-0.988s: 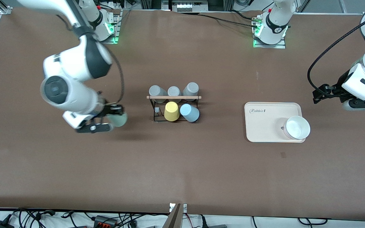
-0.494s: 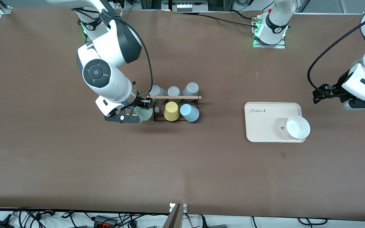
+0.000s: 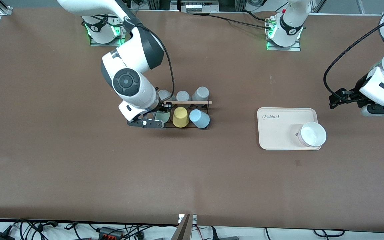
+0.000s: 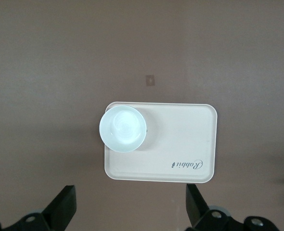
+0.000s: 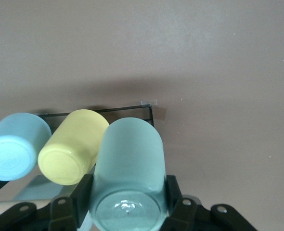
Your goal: Hang scattered cups on rack with three cups
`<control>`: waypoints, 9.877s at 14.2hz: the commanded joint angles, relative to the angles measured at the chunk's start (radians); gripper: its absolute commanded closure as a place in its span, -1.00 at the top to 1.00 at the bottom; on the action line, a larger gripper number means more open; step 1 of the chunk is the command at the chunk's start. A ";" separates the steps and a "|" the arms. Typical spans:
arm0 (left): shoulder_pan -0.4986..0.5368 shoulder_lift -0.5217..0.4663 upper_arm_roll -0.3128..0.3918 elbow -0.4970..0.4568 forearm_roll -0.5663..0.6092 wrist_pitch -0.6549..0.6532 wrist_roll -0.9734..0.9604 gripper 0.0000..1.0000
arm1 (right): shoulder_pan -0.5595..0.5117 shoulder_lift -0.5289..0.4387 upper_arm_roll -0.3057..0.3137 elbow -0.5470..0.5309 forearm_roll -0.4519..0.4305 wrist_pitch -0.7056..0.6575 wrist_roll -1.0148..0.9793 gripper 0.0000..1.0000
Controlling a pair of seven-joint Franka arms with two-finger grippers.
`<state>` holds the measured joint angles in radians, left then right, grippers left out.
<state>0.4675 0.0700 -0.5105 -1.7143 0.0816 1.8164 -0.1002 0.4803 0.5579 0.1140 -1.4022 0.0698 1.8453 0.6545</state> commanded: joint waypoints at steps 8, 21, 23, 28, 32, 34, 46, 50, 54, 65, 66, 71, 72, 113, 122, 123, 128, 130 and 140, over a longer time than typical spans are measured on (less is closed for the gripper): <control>0.007 -0.004 -0.003 0.015 -0.017 -0.011 0.022 1.00 | 0.037 0.105 -0.005 0.080 0.010 0.018 0.051 -0.64; 0.008 -0.003 -0.003 0.015 -0.017 -0.012 0.019 1.00 | 0.027 0.093 -0.014 0.115 0.002 -0.011 0.044 -0.62; 0.008 -0.003 -0.003 0.015 -0.017 -0.012 0.017 1.00 | 0.027 0.089 -0.014 0.133 0.002 -0.043 0.044 -0.62; 0.008 -0.003 -0.003 0.015 -0.017 -0.012 0.020 1.00 | 0.032 0.089 -0.007 0.174 0.008 -0.112 0.048 -0.62; 0.008 -0.003 -0.003 0.015 -0.017 -0.012 0.020 1.00 | 0.037 0.100 -0.008 0.174 0.008 -0.100 0.056 -0.62; 0.008 -0.003 -0.003 0.015 -0.017 -0.012 0.020 1.00 | 0.038 0.103 -0.008 0.170 0.010 -0.080 0.054 -0.62; 0.008 -0.001 -0.003 0.015 -0.017 -0.012 0.020 1.00 | 0.057 0.168 -0.007 0.167 0.004 -0.021 0.057 -0.62; 0.008 -0.001 -0.003 0.015 -0.017 -0.011 0.022 1.00 | 0.054 0.169 -0.010 0.161 -0.005 -0.021 0.053 -0.61; 0.008 -0.001 -0.003 0.015 -0.017 -0.009 0.022 1.00 | 0.043 0.171 -0.011 0.154 -0.048 -0.021 0.048 -0.58; 0.010 -0.001 -0.003 0.015 -0.017 -0.009 0.022 1.00 | 0.052 0.192 -0.011 0.152 -0.045 -0.021 0.057 -0.25; 0.008 -0.001 -0.003 0.015 -0.019 -0.009 0.022 1.00 | 0.044 0.192 -0.011 0.152 -0.041 -0.021 0.062 0.99; 0.010 -0.001 -0.003 0.015 -0.019 -0.011 0.020 1.00 | 0.038 0.166 -0.019 0.196 -0.041 -0.037 0.091 1.00; 0.010 -0.001 -0.003 0.015 -0.019 -0.011 0.020 1.00 | 0.026 0.163 -0.020 0.210 -0.042 -0.038 0.091 1.00; 0.013 -0.004 -0.002 0.015 -0.031 -0.012 0.011 1.00 | -0.555 -0.579 -0.082 -0.320 -0.110 -0.075 -0.664 1.00; 0.013 -0.004 0.000 0.015 -0.045 -0.012 0.016 1.00 | -0.556 -0.578 -0.083 -0.300 -0.071 -0.115 -0.679 1.00; 0.013 -0.004 0.000 0.015 -0.045 -0.012 0.016 1.00 | -0.549 -0.578 -0.082 -0.300 -0.099 -0.115 -0.676 1.00; 0.013 -0.004 0.000 0.015 -0.045 -0.012 0.016 1.00 | -0.531 -0.578 -0.097 -0.300 -0.093 -0.115 -0.676 1.00; 0.013 -0.004 0.000 0.015 -0.045 -0.012 0.016 1.00 | -0.523 -0.578 -0.099 -0.300 -0.097 -0.115 -0.677 1.00; 0.014 -0.004 0.000 0.015 -0.045 -0.012 0.020 1.00 | -0.531 -0.590 -0.103 -0.297 -0.099 -0.152 -0.682 1.00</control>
<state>0.4727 0.0706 -0.5096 -1.7107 0.0593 1.8165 -0.1007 -0.0566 -0.0095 0.0164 -1.6943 -0.0162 1.7095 -0.0291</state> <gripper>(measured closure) 0.000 0.000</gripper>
